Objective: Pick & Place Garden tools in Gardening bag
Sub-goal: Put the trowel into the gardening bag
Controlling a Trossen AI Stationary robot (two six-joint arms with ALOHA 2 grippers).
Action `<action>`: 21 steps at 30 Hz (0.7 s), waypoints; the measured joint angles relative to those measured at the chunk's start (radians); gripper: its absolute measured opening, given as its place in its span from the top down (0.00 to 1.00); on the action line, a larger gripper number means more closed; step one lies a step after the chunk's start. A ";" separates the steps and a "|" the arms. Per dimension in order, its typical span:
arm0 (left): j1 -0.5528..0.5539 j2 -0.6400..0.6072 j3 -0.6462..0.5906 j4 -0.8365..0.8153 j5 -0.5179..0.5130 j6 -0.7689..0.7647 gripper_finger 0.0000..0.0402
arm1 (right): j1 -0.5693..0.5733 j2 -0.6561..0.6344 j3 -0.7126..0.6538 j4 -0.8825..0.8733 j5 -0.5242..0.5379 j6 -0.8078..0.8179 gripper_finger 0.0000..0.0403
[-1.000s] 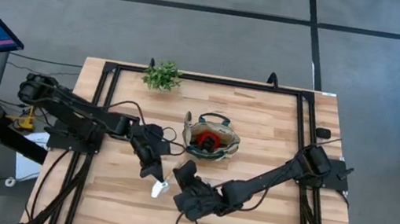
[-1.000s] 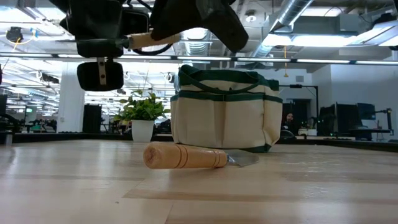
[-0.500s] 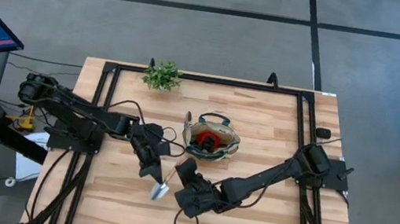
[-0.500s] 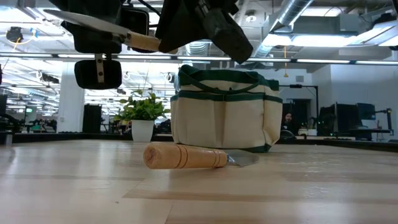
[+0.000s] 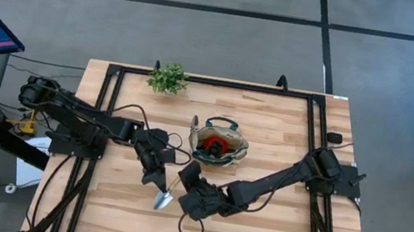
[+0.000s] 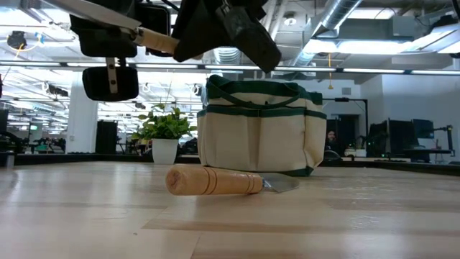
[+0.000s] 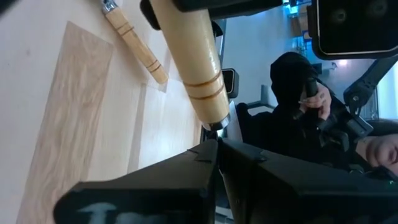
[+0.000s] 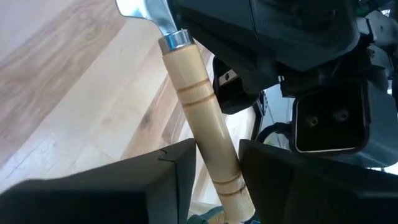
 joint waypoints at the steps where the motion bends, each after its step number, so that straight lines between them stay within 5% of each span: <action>1: 0.000 0.000 0.000 0.001 0.000 0.000 1.00 | -0.002 0.000 0.000 0.000 0.000 0.000 0.72; 10: 0.000 -0.003 0.000 0.010 0.012 0.014 1.00 | -0.001 0.003 -0.004 -0.010 -0.015 -0.007 0.86; 21: 0.001 -0.003 0.000 0.067 0.005 0.034 0.95 | 0.017 0.002 -0.002 -0.038 0.031 0.006 0.86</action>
